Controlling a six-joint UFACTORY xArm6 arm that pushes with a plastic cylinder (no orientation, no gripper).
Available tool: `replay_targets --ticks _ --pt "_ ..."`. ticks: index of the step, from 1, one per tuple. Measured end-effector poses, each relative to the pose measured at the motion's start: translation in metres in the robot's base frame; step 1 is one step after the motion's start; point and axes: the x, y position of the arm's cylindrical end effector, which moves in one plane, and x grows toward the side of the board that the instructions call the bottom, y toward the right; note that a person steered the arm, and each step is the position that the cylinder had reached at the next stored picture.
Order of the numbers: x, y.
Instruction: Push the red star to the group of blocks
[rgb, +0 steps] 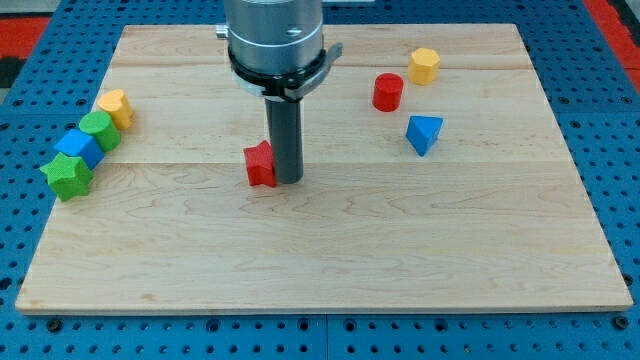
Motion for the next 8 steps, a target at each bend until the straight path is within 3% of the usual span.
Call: replay_targets --ticks 8 --pt "-0.033 -0.106"
